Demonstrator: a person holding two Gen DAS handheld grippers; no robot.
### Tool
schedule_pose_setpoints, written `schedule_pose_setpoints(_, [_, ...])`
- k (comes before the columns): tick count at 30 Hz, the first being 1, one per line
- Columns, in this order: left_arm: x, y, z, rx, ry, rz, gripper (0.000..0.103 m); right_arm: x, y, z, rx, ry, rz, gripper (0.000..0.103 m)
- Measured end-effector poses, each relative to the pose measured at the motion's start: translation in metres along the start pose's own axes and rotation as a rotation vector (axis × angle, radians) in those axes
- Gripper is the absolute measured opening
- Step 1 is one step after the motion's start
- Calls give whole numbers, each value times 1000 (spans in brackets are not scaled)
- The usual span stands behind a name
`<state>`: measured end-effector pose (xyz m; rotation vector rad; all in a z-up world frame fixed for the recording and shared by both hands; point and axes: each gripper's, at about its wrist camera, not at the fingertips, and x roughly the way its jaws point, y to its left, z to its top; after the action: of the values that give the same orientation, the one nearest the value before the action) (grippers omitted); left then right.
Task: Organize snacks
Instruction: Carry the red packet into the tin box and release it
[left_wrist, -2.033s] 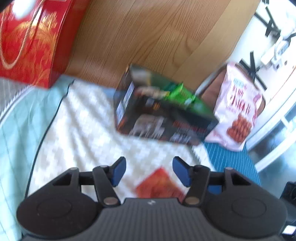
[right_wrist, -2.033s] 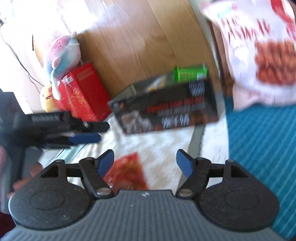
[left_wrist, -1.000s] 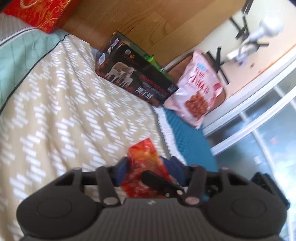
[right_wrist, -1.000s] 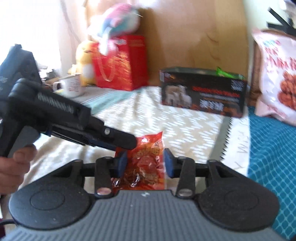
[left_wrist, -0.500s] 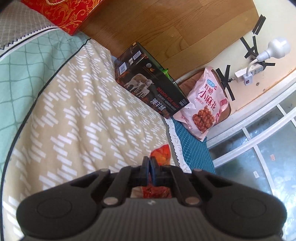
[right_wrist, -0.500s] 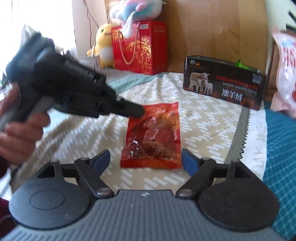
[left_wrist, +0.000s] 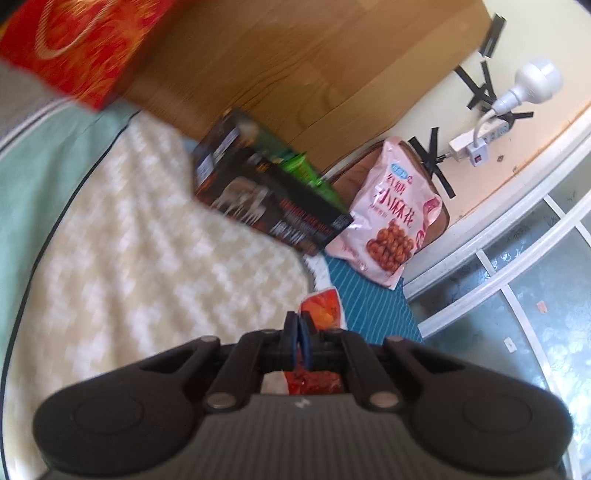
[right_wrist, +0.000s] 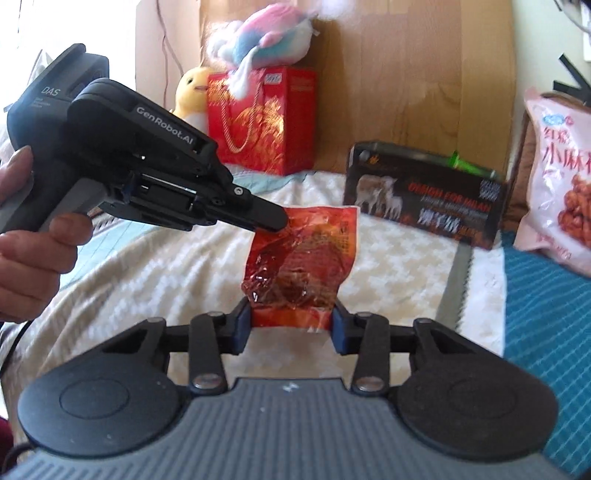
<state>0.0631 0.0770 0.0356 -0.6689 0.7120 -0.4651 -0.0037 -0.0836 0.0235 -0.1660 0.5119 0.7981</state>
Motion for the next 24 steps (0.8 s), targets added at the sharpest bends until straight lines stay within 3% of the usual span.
schedule_pose_setpoints(6, [28,-26,60,100,-18,21,2,15,-29,39,24,-60,-52,44])
schedule_pose_setpoints(14, [97,-43,155,249,-49,156,3,78,-79,104,33,-119,-124,44])
schedule_pose_setpoints(20, [150,-41,175,332,-75,317,8,127,-114,118,106,-84,-146,47])
schedule_pose_setpoints(21, [155,-40,174,337,-79,338,13,130,-114,116,108,-79,-152,55])
schedule_pose_setpoints(24, [158,-38,168,340,-97,360,19,131,-113,109,100,-97,-186,64])
